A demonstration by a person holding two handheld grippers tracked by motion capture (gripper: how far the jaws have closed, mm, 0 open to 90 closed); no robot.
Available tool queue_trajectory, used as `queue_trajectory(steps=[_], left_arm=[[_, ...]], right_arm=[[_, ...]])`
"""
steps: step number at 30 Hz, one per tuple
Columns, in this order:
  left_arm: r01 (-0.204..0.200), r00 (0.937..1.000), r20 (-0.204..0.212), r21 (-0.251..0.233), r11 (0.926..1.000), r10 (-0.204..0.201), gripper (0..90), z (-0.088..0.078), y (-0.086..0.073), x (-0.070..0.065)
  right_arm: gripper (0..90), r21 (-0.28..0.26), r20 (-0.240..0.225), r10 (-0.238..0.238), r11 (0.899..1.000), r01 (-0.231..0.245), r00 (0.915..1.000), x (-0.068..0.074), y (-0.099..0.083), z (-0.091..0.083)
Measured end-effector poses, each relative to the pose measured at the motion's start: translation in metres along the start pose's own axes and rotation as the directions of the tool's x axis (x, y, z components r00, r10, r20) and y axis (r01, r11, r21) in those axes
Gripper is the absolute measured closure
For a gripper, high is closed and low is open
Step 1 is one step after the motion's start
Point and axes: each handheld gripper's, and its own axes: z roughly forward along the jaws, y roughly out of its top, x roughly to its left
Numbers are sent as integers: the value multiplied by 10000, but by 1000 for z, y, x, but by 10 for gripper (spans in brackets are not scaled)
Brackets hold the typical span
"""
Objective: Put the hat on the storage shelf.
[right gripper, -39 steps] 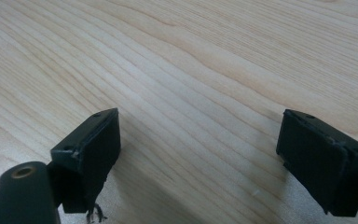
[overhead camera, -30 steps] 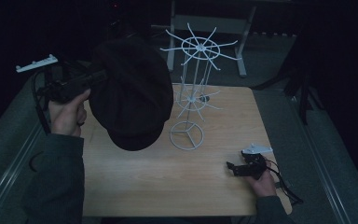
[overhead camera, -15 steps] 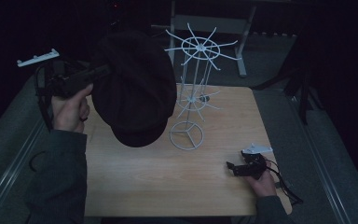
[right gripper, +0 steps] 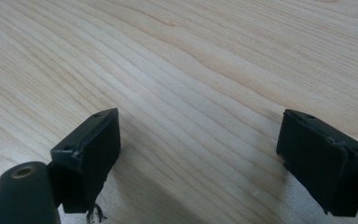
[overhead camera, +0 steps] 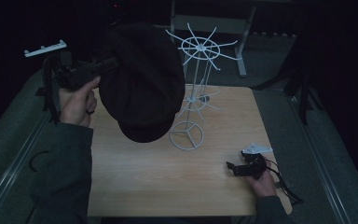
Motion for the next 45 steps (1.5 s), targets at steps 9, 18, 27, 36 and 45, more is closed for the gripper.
queue_trajectory(steps=[9,18,27,36,45], left_arm=[[221,9995,202,158,9996,-225,782,21,0,2],[272,9996,23,676,9973,-274,779,43,-4,5],[376,9992,-211,1484,9882,-348,778,68,-21,13],[149,9961,-887,2060,9784,35,751,76,-27,14],[296,9948,-1011,2260,9737,-68,687,80,-30,17]], right_arm=[[134,18,-9,11,10000,-11,10000,0,0,0],[134,-4,8,4,10000,-4,10000,0,0,0],[134,-9,12,-14,10000,14,10000,0,0,0],[134,1,1,0,10000,0,10000,0,0,0],[134,-9,2,7,10000,-7,10000,0,0,0]])
